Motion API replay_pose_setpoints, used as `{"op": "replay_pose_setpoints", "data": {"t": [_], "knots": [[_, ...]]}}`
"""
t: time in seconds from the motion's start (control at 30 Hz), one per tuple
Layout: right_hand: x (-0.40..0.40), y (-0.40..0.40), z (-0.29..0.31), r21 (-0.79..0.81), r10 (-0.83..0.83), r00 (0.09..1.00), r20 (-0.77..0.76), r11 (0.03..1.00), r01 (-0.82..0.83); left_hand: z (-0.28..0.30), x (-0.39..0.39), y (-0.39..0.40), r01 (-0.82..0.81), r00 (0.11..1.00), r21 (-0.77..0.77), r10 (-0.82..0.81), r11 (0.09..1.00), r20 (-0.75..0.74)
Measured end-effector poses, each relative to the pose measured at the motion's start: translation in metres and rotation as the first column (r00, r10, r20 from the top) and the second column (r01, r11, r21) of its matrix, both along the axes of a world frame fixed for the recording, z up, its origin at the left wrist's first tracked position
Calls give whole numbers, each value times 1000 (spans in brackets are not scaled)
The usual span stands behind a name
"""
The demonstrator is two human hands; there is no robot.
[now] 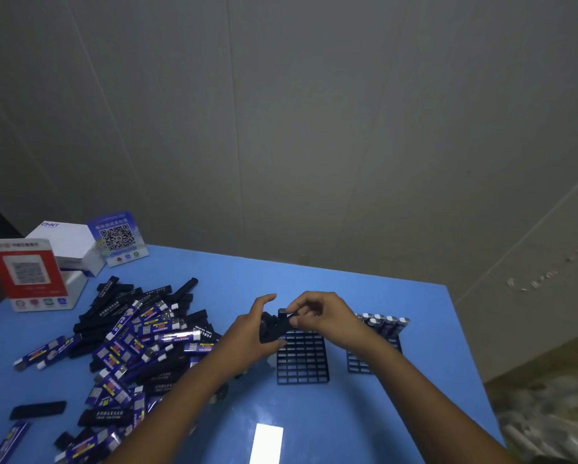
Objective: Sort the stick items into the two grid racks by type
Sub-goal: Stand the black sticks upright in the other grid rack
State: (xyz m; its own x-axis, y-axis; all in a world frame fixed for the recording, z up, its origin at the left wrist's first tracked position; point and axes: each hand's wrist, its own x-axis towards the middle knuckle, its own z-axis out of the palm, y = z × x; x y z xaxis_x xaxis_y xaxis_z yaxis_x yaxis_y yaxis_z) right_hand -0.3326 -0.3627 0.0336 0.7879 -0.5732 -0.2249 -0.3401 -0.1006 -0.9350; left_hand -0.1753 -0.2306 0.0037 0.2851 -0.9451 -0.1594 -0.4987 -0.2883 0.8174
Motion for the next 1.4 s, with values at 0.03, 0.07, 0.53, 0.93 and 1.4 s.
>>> {"op": "replay_pose_setpoints", "data": {"t": [0.03,0.07,0.53,0.93,1.4], "knots": [[-2,-4,1,-7,-9,1000,10,1000,9,0,1,2,-7,1000,4,7,1000,1],[-4,-7,3,-14,-21,1000,17,1000,21,0,3,4,-14,1000,5,14,1000,-3],[-21,-19,-9,267,-229,973,38,940,211,3,6,7,-45,999,9,46,999,-10],[-12,-15,1,-83,-19,1000,9,996,19,0,8,0,-41,999,10,42,999,-11],[9,-29,-30,-328,-96,991,-88,943,62,-10,22,-3,-67,997,9,68,998,-36]]}}
